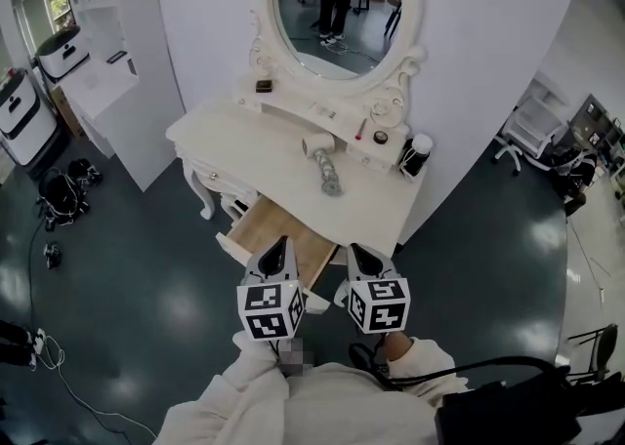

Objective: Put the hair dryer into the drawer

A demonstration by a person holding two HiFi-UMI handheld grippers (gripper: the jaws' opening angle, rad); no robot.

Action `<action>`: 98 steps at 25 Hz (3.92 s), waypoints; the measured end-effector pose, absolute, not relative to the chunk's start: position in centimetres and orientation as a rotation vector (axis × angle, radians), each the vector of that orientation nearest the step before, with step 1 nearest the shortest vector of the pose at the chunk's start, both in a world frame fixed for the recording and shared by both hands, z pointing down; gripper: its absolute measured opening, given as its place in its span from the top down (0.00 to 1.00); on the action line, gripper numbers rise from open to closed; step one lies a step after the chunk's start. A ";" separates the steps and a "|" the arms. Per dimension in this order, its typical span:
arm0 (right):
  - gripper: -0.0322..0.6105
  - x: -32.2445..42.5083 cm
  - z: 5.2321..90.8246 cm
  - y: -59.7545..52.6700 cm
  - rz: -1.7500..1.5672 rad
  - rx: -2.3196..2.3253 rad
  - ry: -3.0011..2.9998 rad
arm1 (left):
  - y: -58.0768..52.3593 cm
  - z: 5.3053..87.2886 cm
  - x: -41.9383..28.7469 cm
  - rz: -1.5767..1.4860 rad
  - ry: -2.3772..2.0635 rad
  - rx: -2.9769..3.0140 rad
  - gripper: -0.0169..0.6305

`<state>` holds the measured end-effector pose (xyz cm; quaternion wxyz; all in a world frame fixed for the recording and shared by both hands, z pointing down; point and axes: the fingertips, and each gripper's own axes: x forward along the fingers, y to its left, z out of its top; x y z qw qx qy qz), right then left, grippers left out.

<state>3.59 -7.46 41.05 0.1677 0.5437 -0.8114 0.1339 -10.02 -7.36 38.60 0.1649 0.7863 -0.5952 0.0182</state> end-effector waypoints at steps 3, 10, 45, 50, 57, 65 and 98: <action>0.85 2.9 41.2 -8.4 0.374 1.547 -2.285 | -8.4 39.7 -10.9 0.034 -1.692 2.221 0.97; 0.85 3.6 42.7 -9.1 0.410 1.575 -2.198 | -9.4 43.1 -10.7 0.047 -1.601 2.176 0.97; 0.85 10.1 44.3 -19.9 0.615 1.576 -2.266 | -16.9 42.1 -5.5 0.267 -1.677 2.199 0.97; 0.85 10.6 44.5 -21.7 0.635 1.541 -2.300 | -18.6 41.0 -4.2 0.281 -1.716 2.220 0.97; 0.85 11.9 45.3 -23.7 0.684 1.525 -2.308 | -20.8 41.1 -2.8 0.273 -1.720 2.197 0.97; 0.85 13.8 45.7 -26.2 0.685 1.517 -2.300 | -24.5 41.3 0.1 0.264 -1.617 2.222 0.96; 0.85 16.7 53.2 -36.4 0.816 1.300 -2.230 | -41.2 51.7 0.8 0.405 -1.634 1.893 0.64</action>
